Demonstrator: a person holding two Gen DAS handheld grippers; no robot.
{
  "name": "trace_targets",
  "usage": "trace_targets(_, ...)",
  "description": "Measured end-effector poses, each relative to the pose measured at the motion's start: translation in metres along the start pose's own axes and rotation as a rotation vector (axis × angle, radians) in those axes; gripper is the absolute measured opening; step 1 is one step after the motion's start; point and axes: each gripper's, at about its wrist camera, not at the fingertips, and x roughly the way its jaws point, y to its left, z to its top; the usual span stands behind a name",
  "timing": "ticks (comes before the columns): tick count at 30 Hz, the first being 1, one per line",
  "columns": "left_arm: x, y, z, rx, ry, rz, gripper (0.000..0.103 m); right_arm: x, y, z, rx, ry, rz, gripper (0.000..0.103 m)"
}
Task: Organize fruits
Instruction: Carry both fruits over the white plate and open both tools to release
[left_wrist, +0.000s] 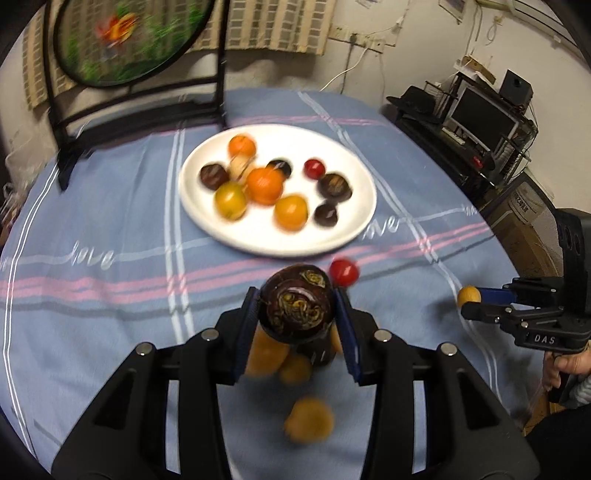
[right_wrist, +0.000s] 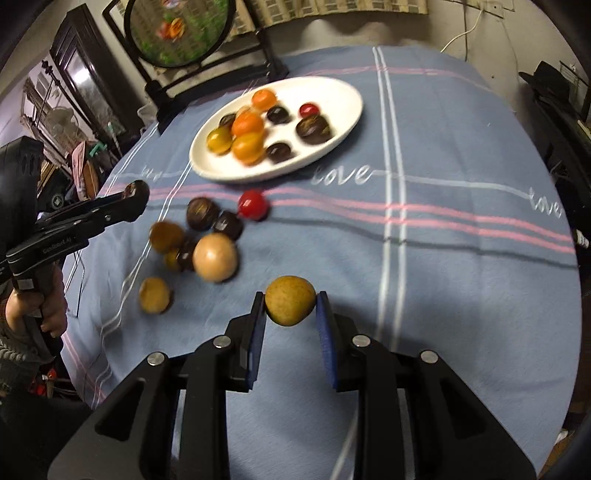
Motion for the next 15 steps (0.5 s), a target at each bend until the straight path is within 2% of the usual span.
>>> trace_targets(9,0.054,0.005,0.047,-0.014,0.019,0.058,0.042,0.006,-0.022,0.068,-0.039,-0.08,0.035,0.028)
trace_targets(15,0.077,0.02,0.059,-0.054,0.047,0.091,0.042,0.031,-0.027,0.114,-0.065,-0.1,0.073,0.028)
